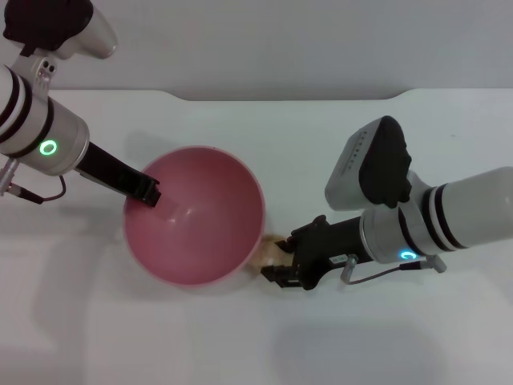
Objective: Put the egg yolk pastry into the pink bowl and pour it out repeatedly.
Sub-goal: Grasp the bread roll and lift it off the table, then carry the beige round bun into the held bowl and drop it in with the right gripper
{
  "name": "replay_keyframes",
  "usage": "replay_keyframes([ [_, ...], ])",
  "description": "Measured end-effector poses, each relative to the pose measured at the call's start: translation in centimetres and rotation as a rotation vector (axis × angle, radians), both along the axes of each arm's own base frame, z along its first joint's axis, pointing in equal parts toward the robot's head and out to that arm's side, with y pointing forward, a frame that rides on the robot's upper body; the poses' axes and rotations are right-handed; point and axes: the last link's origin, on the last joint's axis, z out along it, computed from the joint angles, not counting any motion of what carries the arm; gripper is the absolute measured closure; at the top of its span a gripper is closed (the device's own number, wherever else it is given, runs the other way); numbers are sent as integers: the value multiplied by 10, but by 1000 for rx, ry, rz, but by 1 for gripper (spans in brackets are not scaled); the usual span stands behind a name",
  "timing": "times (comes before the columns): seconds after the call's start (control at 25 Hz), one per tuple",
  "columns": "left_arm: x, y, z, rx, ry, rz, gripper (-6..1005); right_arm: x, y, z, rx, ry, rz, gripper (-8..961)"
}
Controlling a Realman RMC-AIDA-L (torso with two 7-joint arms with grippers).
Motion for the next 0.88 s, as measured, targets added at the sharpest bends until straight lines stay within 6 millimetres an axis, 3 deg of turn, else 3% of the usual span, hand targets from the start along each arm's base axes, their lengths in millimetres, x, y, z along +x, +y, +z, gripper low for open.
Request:
replay_keyframes([
  [0.2, 1, -2, -4, -12, 2, -5, 1000, 9, 9, 16, 78, 65, -104, 556],
  [0.32, 3, -4, -10, -34, 16, -16, 1000, 18, 20, 41, 170, 173, -174, 579],
  [0.44, 8, -6, -21, -72, 37, -40, 999, 18, 20, 71, 218, 264, -129, 603],
  [0.56, 19, -8, -34, -113, 48, -72, 999, 6, 14, 100, 213, 329, -28, 629],
  [0.68, 29, -9, -45, -141, 48, -94, 999, -15, 4, 116, 156, 404, 67, 653],
  [0.88, 44, -11, -60, -172, 55, -119, 999, -50, -15, 116, 6, 477, 251, 681],
])
